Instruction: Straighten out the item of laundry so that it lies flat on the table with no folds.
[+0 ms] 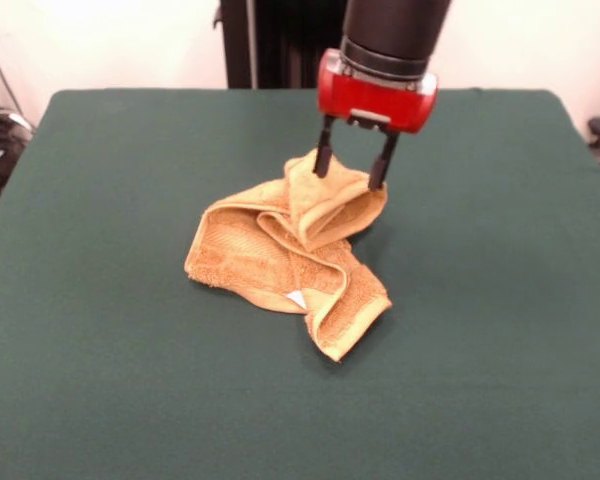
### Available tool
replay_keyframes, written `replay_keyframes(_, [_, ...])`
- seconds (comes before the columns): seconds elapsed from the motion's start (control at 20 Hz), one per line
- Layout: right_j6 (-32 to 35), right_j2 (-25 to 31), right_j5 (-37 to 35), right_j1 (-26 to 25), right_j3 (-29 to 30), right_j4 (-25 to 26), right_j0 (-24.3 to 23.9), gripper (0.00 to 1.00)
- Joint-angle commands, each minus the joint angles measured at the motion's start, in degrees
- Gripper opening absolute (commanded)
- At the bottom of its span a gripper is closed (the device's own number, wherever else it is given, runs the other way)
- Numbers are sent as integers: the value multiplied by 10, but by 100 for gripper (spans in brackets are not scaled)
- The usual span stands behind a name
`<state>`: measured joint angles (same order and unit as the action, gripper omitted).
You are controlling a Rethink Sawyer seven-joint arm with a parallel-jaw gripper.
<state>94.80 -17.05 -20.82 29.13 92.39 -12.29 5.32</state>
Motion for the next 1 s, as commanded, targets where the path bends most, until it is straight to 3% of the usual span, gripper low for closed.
replay_keyframes(0.05, [159,54,-48,-71,-42,-50,27,100])
replay_keyframes(0.25, [142,25,-89,-99,-43,-32,36,100])
replay_keyframes(0.5, [148,37,-74,-124,-29,-44,22,100])
replay_keyframes(0.8, [141,28,-106,-181,-18,-33,22,100])
replay_keyframes(1.0, [139,27,-129,-175,1,-34,17,100])
